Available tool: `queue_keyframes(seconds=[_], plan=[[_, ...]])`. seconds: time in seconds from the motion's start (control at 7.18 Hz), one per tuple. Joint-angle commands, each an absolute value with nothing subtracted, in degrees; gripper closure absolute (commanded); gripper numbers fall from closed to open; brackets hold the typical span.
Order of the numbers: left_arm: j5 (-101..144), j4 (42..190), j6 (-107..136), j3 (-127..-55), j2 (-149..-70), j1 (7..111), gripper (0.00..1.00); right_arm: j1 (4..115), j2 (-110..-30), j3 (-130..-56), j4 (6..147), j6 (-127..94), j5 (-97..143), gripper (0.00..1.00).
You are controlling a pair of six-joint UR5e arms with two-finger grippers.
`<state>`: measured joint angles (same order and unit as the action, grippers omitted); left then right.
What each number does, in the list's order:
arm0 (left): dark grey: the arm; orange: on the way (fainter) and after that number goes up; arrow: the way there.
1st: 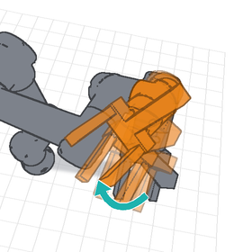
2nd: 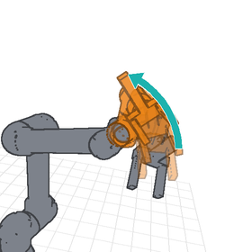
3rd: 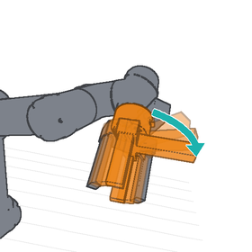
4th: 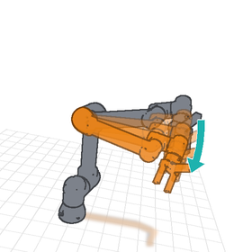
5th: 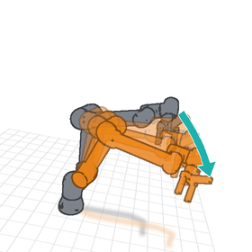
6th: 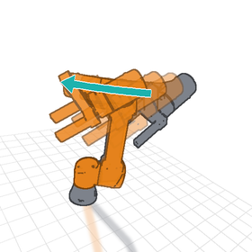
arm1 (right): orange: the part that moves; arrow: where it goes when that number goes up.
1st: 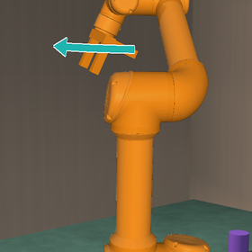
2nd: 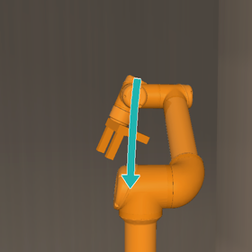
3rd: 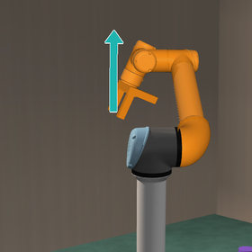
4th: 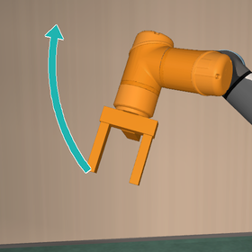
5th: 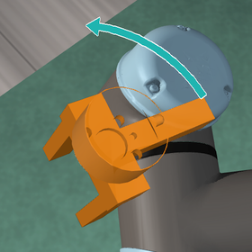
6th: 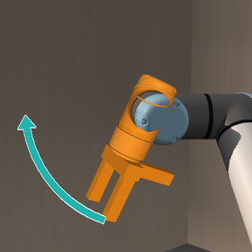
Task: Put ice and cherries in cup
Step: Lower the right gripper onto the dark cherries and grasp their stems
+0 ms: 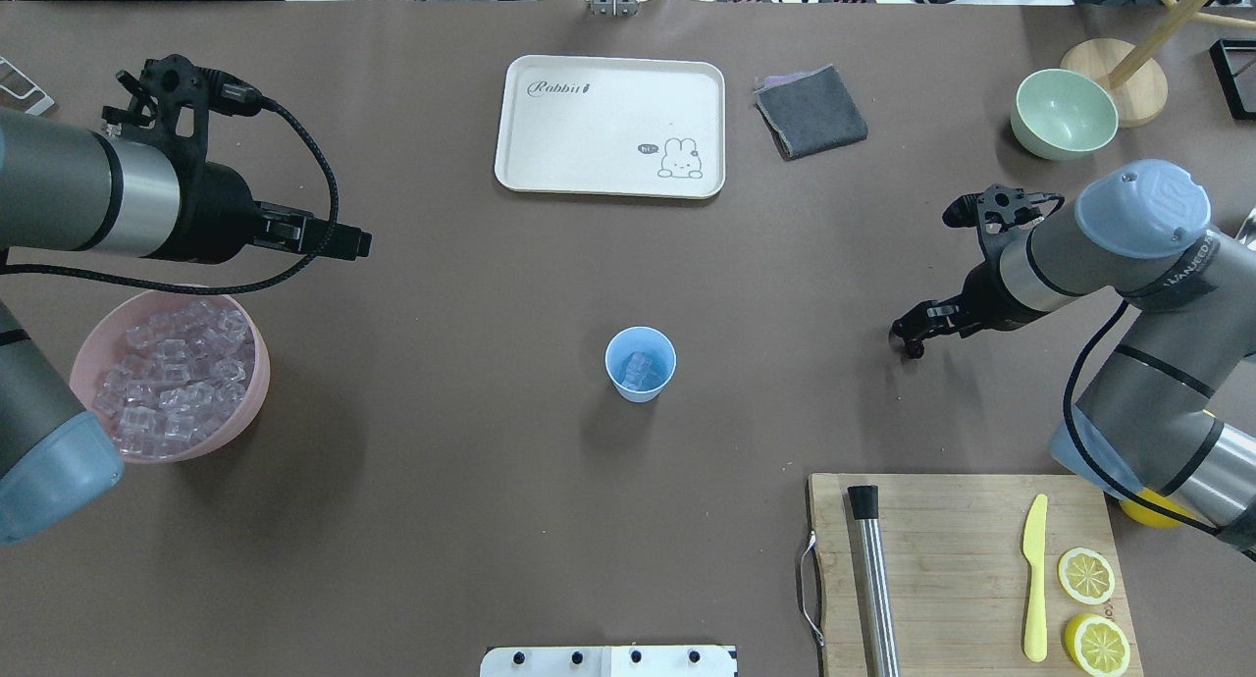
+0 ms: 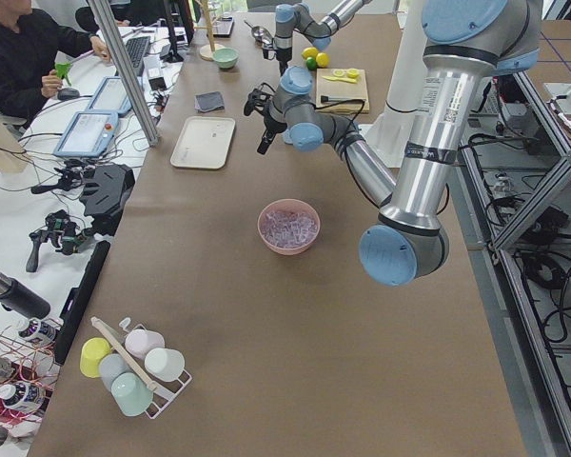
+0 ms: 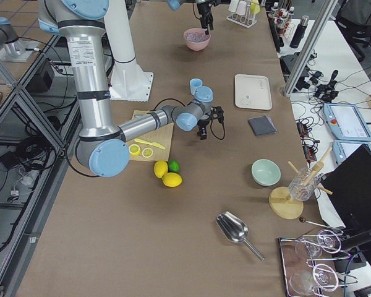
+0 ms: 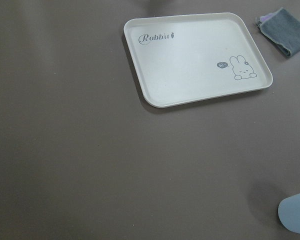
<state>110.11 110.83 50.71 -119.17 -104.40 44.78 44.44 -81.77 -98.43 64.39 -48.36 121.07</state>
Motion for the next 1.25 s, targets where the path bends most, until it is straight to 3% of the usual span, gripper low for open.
queue_keyframes(seconds=[0.0, 1.11], plan=[[110.04, 110.83, 50.71, -119.18, -104.76, 44.74, 0.02, 44.38, -80.43, -96.61, 64.42, -48.87, 120.68, 0.29], [110.04, 110.83, 50.71, -119.18, -104.77, 44.91, 0.02, 45.09, -79.72, -96.68, 64.25, -48.96, 121.11, 0.36]])
